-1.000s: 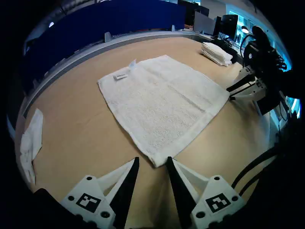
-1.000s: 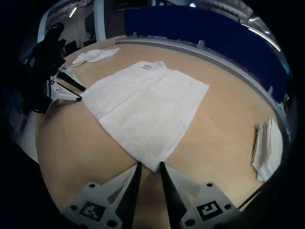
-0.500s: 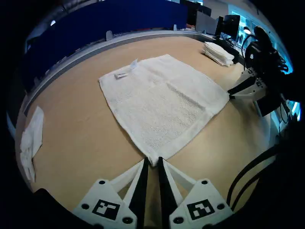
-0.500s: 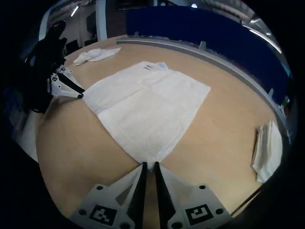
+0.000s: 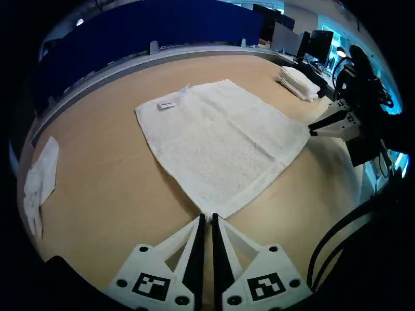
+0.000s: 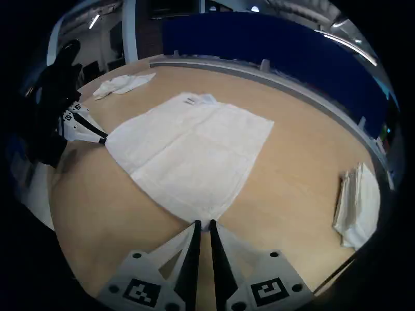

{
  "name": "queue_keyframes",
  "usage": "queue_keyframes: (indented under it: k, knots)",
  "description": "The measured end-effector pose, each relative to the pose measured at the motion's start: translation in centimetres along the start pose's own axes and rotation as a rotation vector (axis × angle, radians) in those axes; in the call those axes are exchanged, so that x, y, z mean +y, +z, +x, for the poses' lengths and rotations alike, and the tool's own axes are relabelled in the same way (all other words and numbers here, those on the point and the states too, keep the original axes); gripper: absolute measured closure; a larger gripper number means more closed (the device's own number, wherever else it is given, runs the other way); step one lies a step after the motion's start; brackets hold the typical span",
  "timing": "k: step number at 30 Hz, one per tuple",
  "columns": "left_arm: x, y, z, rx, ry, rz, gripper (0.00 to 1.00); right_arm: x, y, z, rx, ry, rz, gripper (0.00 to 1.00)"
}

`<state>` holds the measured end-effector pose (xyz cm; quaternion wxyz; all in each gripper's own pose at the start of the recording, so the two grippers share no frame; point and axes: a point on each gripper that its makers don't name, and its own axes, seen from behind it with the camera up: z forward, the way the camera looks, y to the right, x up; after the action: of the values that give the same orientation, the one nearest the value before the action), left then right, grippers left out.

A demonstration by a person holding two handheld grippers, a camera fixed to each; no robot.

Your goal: Fold towel

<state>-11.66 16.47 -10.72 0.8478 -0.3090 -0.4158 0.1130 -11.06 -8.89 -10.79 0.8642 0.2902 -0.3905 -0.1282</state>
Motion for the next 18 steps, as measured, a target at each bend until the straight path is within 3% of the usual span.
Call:
queue_keyframes:
  k: [7, 18]
  knots:
    - [-0.3, -1.6, 1.8, 0.029, -0.056, -0.001, 0.91, 0.0, -1.4, 1.4, 0.012, -0.018, 0.002, 0.87]
    - [-0.2, -5.6, 4.7, 0.069, -0.120, -0.005, 0.91, -0.2, -5.2, 5.5, 0.070, -0.022, 0.004, 0.87]
